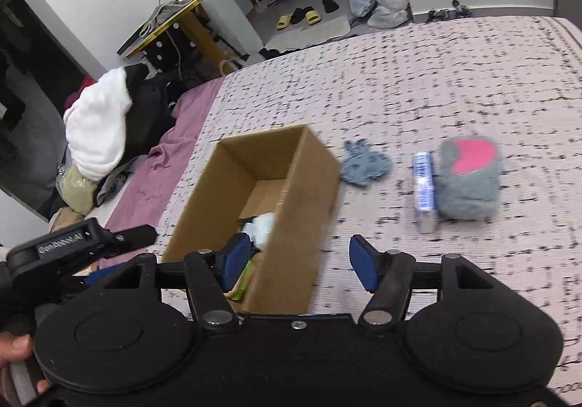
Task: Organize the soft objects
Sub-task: 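Lower the black bag into the box and open the right tool, then close the right tool on the grey pink-patched plush while the left tool also grips it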
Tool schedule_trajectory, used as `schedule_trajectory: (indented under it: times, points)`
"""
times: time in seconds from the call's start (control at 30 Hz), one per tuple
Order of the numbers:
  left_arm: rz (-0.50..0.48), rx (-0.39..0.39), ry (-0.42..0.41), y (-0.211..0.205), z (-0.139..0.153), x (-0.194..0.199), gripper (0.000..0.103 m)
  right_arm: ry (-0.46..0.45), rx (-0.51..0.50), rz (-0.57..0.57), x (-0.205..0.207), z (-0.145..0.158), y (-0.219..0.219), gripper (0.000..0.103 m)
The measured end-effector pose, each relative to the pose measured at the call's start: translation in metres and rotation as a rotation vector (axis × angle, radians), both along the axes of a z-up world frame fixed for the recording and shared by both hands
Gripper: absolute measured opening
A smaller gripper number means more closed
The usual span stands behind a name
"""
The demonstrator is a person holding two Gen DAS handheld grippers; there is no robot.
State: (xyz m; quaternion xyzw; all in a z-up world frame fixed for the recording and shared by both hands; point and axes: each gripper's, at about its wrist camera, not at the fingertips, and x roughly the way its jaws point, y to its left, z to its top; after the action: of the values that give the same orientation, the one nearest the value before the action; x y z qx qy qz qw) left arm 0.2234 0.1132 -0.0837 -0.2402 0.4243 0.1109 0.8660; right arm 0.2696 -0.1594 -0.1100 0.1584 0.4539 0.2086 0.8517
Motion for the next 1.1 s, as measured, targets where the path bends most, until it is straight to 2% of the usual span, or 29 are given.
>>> schedule_trajectory:
  times: [0.33, 0.67, 0.8, 0.83, 0.93, 1.1]
  points:
    - [-0.049, 0.029, -0.009, -0.039, 0.009, 0.002, 0.081, -0.014, -0.003, -0.04, -0.002, 0.0, -0.046, 0.06]
    - [-0.082, 0.07, -0.02, -0.072, 0.018, 0.008, 0.081, -0.039, 0.038, -0.065, 0.012, 0.003, -0.081, 0.06]
    - [-0.098, 0.084, -0.027, -0.087, 0.022, 0.013, 0.081, -0.033, 0.04, -0.05, 0.026, 0.006, -0.089, 0.038]
    - [-0.106, 0.088, -0.028, -0.092, 0.023, 0.015, 0.081, -0.034, 0.045, -0.052, 0.03, 0.007, -0.092, 0.035]
    - [-0.139, 0.1, -0.036, -0.107, 0.025, 0.022, 0.081, -0.037, 0.058, -0.071, 0.038, 0.008, -0.101, 0.029]
    - [-0.16, 0.103, -0.045, -0.126, 0.023, 0.033, 0.081, -0.014, 0.176, -0.102, 0.054, -0.007, -0.119, 0.024]
